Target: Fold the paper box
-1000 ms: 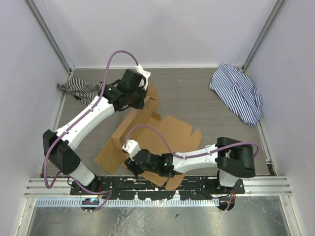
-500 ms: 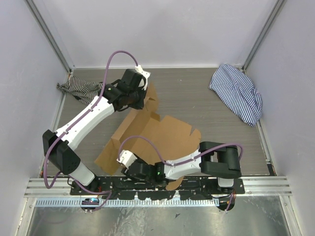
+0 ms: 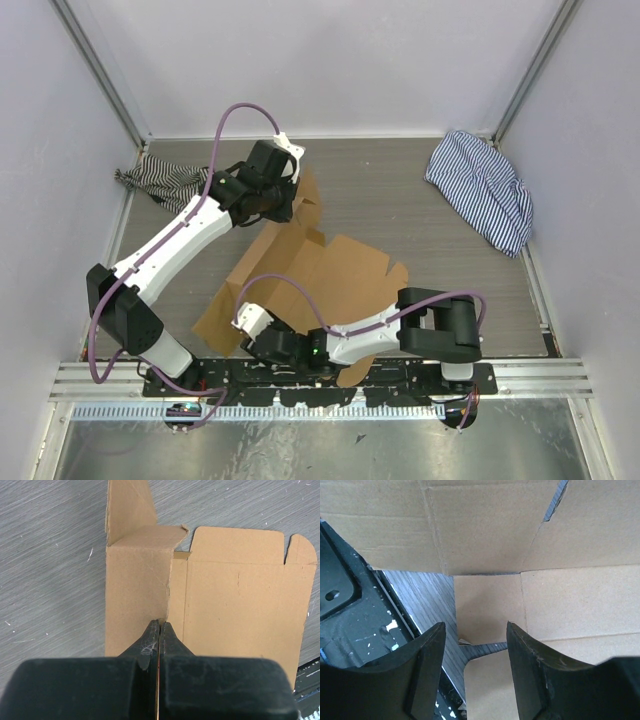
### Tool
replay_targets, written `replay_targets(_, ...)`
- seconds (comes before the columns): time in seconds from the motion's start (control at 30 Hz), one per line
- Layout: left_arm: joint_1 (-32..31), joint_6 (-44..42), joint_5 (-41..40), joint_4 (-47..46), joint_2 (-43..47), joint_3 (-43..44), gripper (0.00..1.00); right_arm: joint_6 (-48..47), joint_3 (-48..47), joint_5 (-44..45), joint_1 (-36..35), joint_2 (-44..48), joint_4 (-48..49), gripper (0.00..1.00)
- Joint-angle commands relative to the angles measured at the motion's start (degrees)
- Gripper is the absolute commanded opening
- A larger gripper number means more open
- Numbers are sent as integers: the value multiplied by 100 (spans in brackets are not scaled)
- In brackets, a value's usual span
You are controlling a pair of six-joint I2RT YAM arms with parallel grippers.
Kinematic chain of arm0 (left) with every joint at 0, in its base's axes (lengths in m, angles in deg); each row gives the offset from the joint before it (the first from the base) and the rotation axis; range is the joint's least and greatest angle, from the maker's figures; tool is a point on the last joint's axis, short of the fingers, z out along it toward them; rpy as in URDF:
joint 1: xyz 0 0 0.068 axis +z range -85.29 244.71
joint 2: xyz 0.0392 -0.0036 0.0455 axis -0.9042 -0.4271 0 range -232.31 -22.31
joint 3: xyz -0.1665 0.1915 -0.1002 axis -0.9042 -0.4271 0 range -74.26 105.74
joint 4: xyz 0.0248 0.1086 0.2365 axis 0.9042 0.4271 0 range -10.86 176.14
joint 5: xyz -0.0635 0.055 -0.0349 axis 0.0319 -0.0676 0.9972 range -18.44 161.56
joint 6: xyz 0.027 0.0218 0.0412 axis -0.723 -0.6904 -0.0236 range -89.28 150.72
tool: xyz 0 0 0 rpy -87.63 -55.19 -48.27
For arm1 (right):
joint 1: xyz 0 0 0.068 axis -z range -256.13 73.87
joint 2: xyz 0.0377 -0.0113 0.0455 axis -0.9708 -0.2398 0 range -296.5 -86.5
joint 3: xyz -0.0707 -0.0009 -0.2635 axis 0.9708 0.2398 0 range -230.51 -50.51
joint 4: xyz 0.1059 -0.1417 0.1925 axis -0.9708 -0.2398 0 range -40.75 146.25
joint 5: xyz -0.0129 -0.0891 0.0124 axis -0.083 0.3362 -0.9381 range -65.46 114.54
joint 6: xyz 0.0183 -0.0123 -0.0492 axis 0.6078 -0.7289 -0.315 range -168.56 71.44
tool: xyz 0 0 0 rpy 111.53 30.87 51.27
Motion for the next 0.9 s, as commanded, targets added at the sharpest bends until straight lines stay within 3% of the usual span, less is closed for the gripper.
replay_targets(0.0,3,45,95,256,134,-42,0,57,-324,294,10,-107,90,57)
replay_targets(0.4,-2,2,151,283,177,-79,0,358,-434,937,141,-54,-262,57)
replay_targets(0.87,-3,-36,183,270,176,-55,0,610,121,338,1146,1012,-320,56)
